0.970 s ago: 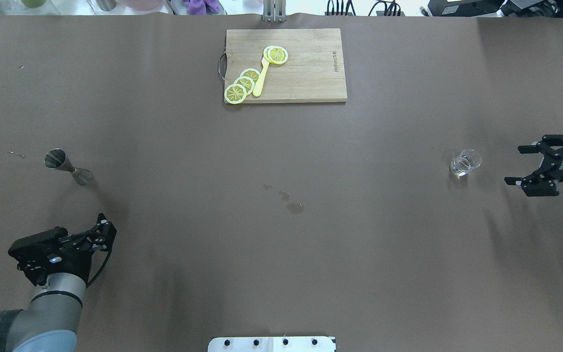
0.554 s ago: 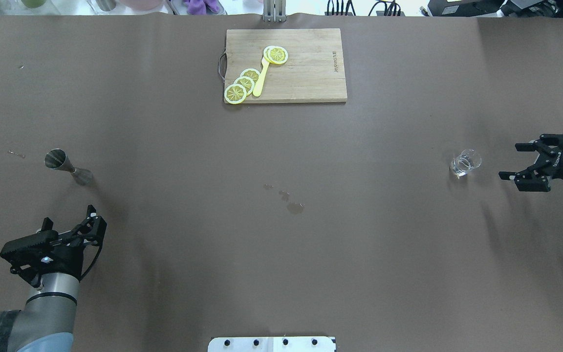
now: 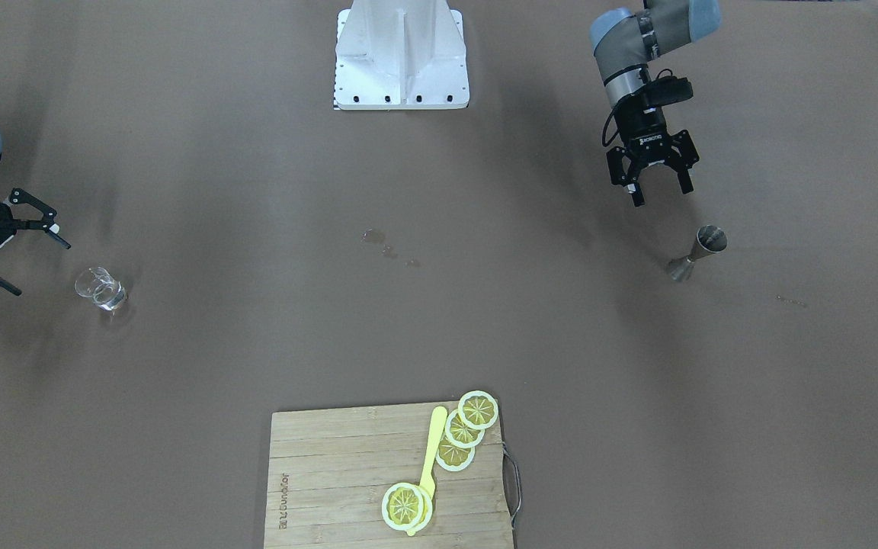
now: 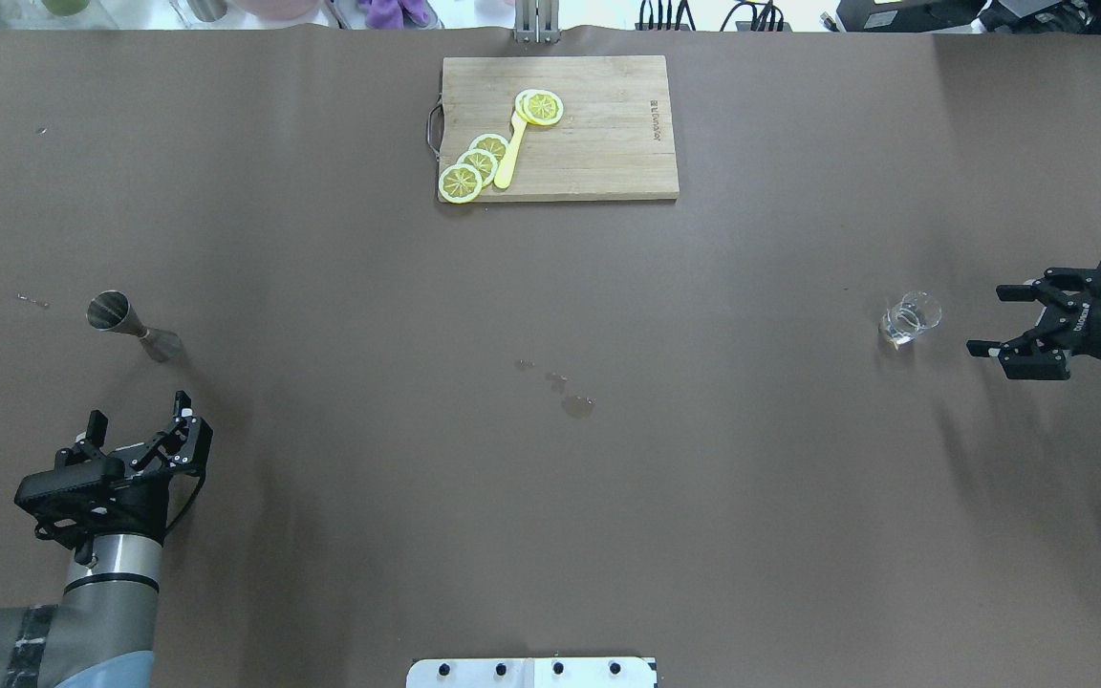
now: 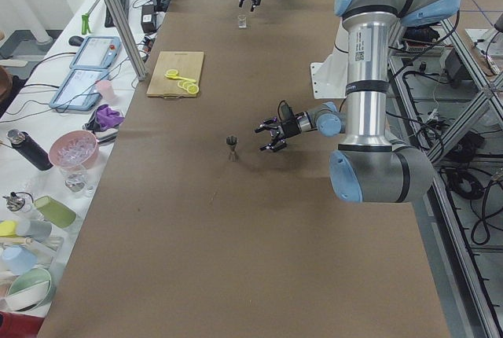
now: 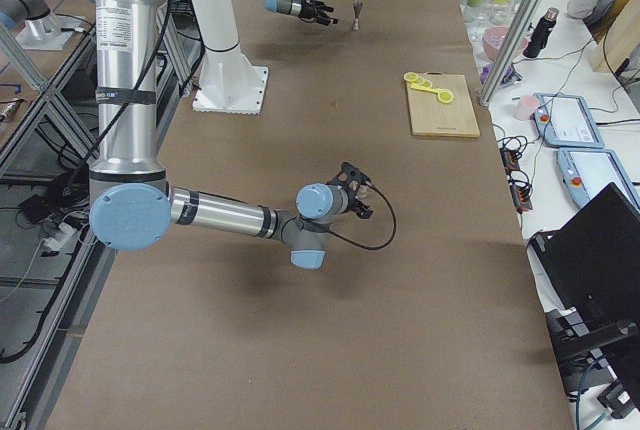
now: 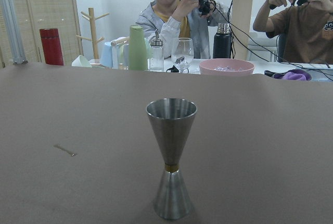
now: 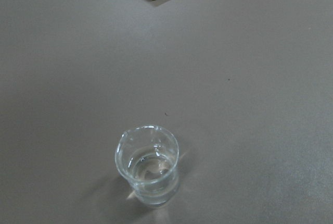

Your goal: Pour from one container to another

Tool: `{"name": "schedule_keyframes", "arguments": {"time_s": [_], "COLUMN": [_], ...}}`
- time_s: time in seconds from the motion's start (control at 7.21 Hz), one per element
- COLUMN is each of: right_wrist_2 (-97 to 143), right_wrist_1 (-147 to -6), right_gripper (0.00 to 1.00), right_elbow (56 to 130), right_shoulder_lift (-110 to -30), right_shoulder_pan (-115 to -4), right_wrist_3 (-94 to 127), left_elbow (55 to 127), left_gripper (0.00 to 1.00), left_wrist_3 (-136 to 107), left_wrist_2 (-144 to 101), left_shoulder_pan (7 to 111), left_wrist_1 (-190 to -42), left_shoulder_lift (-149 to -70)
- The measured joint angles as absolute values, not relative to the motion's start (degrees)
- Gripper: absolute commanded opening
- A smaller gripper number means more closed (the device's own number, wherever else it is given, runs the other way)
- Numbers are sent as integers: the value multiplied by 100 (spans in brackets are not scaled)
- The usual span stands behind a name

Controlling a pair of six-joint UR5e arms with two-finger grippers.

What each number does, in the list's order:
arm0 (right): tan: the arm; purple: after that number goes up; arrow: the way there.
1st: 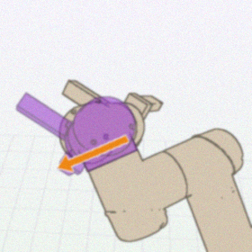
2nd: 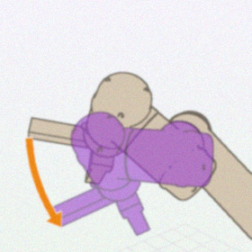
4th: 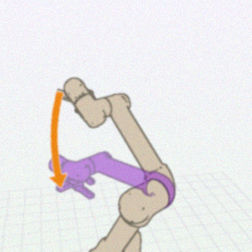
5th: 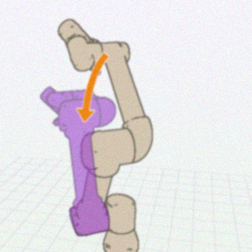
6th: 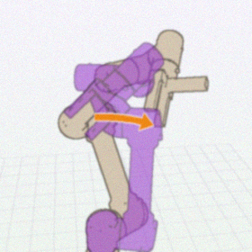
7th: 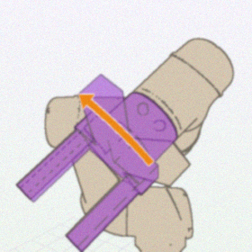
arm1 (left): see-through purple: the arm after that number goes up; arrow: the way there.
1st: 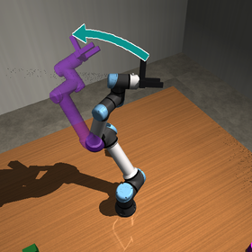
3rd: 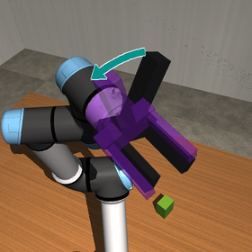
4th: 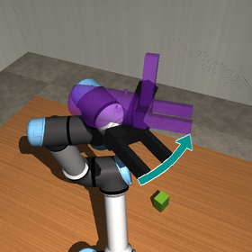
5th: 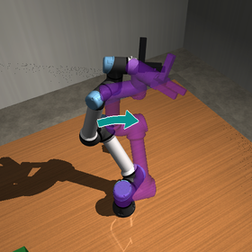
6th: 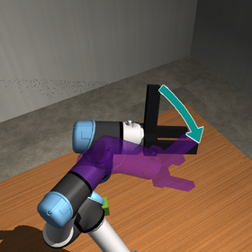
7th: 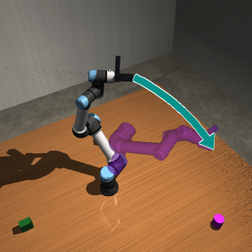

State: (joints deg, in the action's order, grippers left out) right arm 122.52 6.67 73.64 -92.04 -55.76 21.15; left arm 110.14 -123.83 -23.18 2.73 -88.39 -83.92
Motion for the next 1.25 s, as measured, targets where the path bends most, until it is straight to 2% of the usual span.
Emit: {"name": "schedule_keyframes", "arguments": {"time_s": [0.83, 1.25], "right_wrist_2": [12404, 12603], "right_wrist_1": [1053, 1059], "right_gripper": [100, 100], "right_elbow": [6999, 6863], "right_shoulder_lift": [-9148, -8956], "right_shoulder_pan": [-5538, -5499], "right_wrist_3": [1564, 889], "left_elbow": [10557, 10246], "left_gripper": [98, 98], "left_wrist_3": [-12409, -12418], "left_wrist_2": [-1886, -1902], "left_shoulder_pan": [583, 830], "left_wrist_1": [-8885, -8886], "left_shoulder_lift": [-8376, -8743]}}
